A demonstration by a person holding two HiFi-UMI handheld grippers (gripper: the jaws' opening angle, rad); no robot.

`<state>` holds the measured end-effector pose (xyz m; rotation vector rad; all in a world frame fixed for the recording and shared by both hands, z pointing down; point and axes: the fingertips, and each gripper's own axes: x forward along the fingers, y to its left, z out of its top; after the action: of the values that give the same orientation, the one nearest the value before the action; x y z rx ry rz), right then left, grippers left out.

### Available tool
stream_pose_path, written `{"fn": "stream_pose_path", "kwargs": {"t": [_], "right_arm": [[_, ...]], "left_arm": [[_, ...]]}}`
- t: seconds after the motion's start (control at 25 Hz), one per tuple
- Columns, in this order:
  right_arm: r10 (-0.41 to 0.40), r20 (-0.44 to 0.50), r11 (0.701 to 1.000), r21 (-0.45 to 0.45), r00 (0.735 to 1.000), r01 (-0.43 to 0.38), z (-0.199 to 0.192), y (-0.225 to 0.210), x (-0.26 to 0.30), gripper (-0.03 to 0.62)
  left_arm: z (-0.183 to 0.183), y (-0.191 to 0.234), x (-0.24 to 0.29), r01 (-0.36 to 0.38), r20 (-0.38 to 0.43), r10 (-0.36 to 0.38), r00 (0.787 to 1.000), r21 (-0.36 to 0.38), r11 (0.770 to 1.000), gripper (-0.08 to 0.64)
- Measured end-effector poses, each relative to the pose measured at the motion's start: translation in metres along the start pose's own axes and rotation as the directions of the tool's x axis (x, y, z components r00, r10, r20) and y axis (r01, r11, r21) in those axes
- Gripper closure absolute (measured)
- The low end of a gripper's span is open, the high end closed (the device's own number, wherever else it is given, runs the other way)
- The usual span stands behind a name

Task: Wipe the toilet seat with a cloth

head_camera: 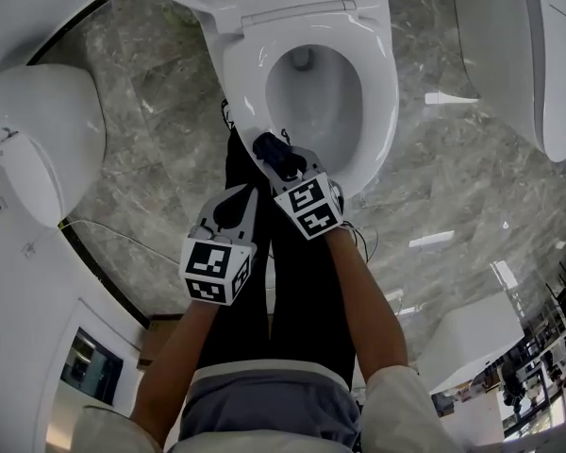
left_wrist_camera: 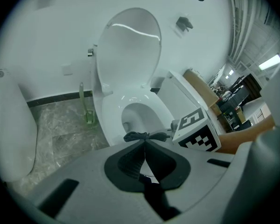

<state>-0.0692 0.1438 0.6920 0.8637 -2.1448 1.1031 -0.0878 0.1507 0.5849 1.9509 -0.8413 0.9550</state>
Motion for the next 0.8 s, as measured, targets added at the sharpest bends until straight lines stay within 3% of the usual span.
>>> {"fn": "stream_pose_path", "kwargs": {"t": [0.24, 0.8], "right_arm": [[0.012, -0.011, 1.0, 0.006, 1.0, -0.011, -0.025, 0.003, -0.016, 0.486], [0.03, -0.047, 0.991, 0.131, 0.998, -0.023, -0.082, -0.004, -0.063, 0.486]], "left_arm": [[-0.002, -0.012, 0.004, 0.005, -0.011, -0.005, 1.0, 0.027, 1.0, 0.549], [-0.004, -0.043, 0.021, 0.029, -0.051, -0.026, 0.998, 0.067, 0.997, 0.549]]}}
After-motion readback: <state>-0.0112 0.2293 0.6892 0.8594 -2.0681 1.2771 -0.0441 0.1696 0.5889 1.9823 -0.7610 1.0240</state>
